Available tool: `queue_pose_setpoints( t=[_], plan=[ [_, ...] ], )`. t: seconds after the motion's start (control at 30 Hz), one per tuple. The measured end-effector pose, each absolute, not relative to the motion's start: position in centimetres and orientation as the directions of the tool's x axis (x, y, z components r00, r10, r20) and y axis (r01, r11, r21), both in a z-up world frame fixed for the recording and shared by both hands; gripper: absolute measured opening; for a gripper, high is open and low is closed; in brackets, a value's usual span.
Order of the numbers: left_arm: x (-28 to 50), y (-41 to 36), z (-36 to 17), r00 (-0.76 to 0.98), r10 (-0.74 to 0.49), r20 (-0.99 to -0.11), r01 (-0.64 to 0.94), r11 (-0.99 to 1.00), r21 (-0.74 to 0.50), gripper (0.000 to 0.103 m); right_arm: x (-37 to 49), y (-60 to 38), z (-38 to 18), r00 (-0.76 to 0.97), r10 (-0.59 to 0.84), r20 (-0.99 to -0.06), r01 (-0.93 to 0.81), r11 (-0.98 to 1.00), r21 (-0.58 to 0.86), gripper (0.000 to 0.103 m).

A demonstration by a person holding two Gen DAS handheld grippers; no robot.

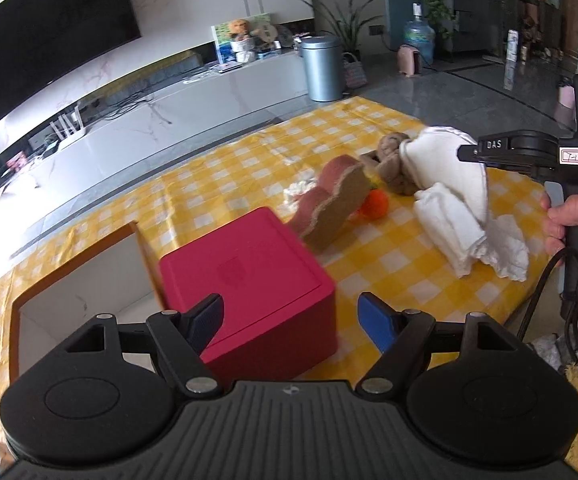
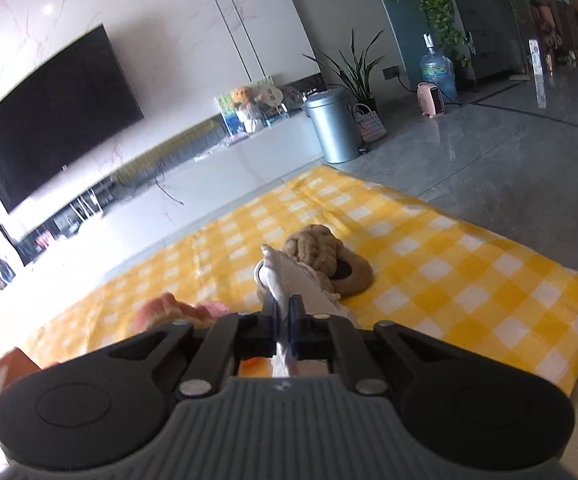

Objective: Organize soft objects
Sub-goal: 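Grasp the crumpled white cloth with the left gripper while the right gripper lifts the bib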

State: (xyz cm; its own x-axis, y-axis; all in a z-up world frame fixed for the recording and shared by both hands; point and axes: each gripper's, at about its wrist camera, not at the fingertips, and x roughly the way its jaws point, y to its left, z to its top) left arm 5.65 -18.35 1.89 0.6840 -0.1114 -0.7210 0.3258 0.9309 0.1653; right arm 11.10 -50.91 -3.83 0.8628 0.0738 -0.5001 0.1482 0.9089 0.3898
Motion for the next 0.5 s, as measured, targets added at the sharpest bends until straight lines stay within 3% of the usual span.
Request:
queue_pose_setpoints(
  t=[0.2, 0.37, 0.5],
  plan=[
    [10.4, -23.9, 0.4, 0.559, -0.169, -0.812, 0.437, 0.892, 0.115, 0.09, 8.9, -53.6, -3.6, 0.904, 0.049, -0.424, 0.183, 0.853, 0.489, 0.003],
    [12.9, -27.7, -1.2, 0.555, -0.171, -0.814, 0.448, 0.886, 0.119, 0.09, 6.9, -57.1, -4.0, 0.935, -0.005, -0.355, 0.231, 0.767, 0.598, 0.003],
    [15.4, -30.2, -2.9, 0.474, -0.209, -0.855, 0.432, 0.902, 0.019, 0.09, 5.6, -58.6, -4.2, 0.941, -0.056, -0.332, 0.261, 0.746, 0.613, 0.003]
  ],
)
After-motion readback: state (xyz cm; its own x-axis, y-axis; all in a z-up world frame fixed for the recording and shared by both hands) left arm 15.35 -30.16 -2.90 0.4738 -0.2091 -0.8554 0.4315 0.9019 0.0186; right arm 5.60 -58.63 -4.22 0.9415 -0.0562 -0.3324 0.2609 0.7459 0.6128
